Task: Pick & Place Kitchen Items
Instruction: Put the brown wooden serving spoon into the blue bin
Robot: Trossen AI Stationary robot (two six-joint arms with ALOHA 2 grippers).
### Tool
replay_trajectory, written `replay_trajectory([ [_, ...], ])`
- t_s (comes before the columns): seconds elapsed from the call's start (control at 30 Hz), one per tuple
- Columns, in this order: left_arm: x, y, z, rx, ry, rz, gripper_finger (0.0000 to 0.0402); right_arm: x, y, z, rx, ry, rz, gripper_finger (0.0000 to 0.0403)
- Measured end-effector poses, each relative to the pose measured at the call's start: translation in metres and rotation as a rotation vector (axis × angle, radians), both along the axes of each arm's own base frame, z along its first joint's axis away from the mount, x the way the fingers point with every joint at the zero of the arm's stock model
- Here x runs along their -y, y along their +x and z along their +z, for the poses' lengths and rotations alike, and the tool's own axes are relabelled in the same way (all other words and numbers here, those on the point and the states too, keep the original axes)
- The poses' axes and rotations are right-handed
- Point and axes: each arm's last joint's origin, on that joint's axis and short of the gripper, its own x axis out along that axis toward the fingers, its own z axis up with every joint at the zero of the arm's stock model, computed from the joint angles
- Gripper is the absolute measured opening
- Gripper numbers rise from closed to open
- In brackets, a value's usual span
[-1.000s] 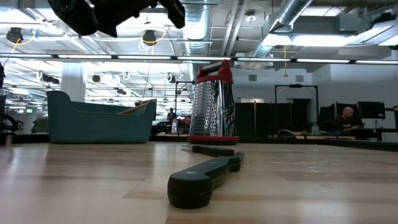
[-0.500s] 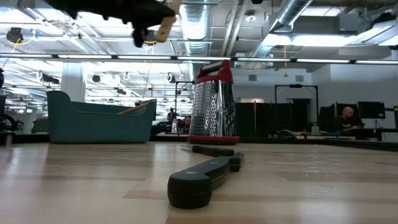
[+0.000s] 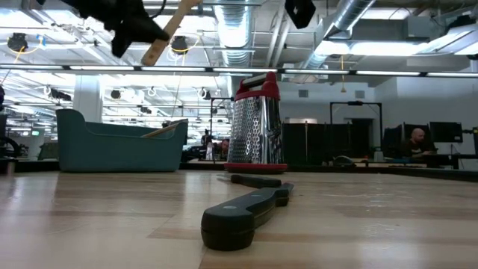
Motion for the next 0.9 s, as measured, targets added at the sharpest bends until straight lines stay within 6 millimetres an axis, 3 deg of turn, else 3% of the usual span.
replay_trajectory([
  [0.33, -0.011, -0.015, -0.022, -0.205, -0.129, 0.192, 0.0005, 0.0, -0.002, -0.001, -0.026, 0.017, -0.005, 0.0168],
  [0.5, -0.016, -0.02, -0.029, -0.263, -0.258, 0.184, 0.0006, 0.0, -0.002, -0.001, -0.027, 0.016, -0.005, 0.0166],
  [0.9, -0.033, -0.034, -0.017, -0.3, -0.433, 0.214, 0.0006, 0.0, -0.003, -0.004, -0.063, 0.015, -0.005, 0.0161],
])
